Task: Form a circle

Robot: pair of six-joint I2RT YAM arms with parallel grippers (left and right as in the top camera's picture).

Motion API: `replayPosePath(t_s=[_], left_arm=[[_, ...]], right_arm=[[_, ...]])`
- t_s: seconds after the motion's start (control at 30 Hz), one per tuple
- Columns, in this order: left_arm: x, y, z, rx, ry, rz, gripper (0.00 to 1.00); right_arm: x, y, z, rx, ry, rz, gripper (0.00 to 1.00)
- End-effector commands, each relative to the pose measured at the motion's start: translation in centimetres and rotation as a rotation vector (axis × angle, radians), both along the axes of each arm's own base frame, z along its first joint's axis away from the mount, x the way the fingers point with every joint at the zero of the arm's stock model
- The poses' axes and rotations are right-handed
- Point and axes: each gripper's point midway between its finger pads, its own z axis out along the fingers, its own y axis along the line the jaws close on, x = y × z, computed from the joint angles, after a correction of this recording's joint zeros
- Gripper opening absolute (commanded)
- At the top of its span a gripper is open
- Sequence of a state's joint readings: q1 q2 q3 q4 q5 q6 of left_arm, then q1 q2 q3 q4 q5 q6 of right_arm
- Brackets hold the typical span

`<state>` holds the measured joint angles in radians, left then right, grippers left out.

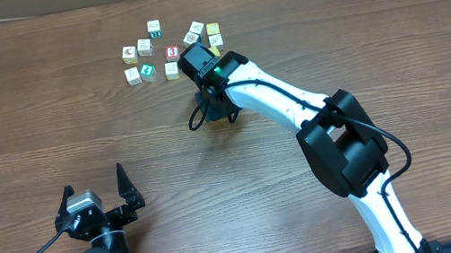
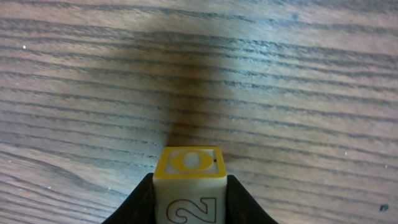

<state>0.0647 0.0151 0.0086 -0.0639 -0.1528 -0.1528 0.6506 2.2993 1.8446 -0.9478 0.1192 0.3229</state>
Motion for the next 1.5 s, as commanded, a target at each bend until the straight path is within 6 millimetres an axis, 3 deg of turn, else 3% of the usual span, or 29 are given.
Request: replayPosePath(t_s=[0.0,0.17,0.3,0.47,0.7,1.03,1.23,1.47], left_arm=[[0.0,-0.5,0.0,0.018,-0.003,-0.022,1.0],[0.0,-0.5,0.1,0.018,-0.003,-0.022,0.99],[0.0,-0.5,0.0,0.018,-0.003,-0.022,1.0],[0.0,-0.5,0.0,0.018,-0.003,-0.022,1.0],[0.0,-0.5,0.0,0.018,-0.003,-0.022,1.0],[0.0,-0.5,0.0,0.018,-0.003,-0.022,1.0],[0.0,-0.5,0.0,0.018,-0.003,-0.022,1.0],[0.0,-0.5,0.1,0.018,-0.003,-0.022,1.0]], right_arm=[[-0.3,-1.0,-1.1,-0.039,0.011,-0.014,0.32],[-0.3,-1.0,-1.1,-0.039,0.011,-0.014,0.37],[-0.1,-1.0,-1.0,-0.039,0.003,-0.018,0.28],[0.4,-0.7,-0.4,-0.027,-0.011,-0.02,0.27],[0.4,-0.8,-0.3,-0.033,-0.009,-0.003,0.35],[0.5,-0.7,-0.3,-0.029,-0.014,-0.004,0.37],[0.8,-0.5,-0.2,-0.021,-0.025,-0.004,0.24],[1.1,-0.4,-0.1,-0.025,-0.044,0.024,0.24]])
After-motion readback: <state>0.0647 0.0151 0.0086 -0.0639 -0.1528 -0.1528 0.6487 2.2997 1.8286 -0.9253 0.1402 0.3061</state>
